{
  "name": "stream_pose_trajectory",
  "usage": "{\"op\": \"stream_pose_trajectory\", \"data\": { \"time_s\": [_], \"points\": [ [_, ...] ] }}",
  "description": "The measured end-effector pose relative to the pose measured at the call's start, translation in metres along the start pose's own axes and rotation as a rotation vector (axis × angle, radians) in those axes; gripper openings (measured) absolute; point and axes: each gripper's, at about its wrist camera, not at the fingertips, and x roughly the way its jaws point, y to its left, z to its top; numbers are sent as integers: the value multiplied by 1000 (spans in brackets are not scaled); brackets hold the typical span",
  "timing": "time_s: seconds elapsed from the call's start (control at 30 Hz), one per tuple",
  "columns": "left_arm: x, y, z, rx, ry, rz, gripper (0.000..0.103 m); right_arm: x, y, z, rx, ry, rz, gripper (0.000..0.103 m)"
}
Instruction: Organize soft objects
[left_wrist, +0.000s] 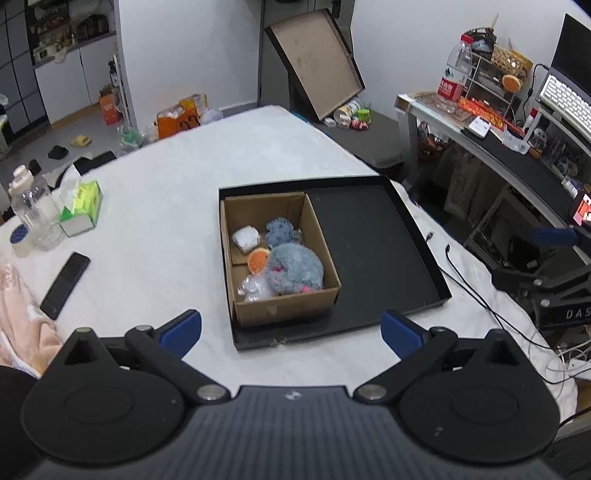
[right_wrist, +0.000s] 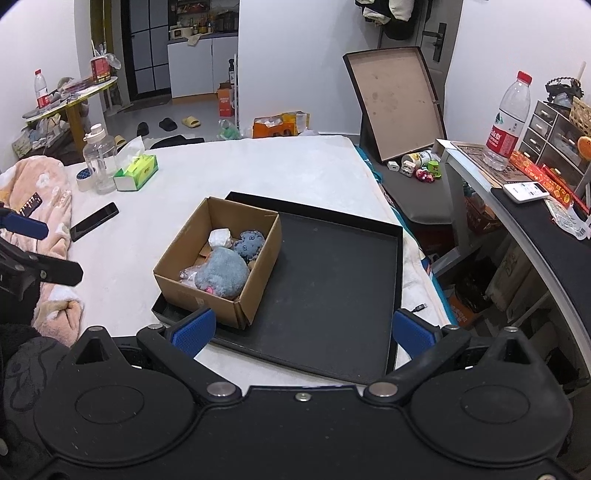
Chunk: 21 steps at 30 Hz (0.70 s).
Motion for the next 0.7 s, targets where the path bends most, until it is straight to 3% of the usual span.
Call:
{"op": "stream_pose_trajectory", "data": {
  "time_s": [0.13, 0.7],
  "points": [
    [-12, -7, 5, 23, -73, 40, 103, 0, -1, 0, 8, -2, -6, 103],
    [-22, -8, -2, 16, -246, 106, 103, 2, -1, 0, 12, -10, -3, 103]
  ]
}}
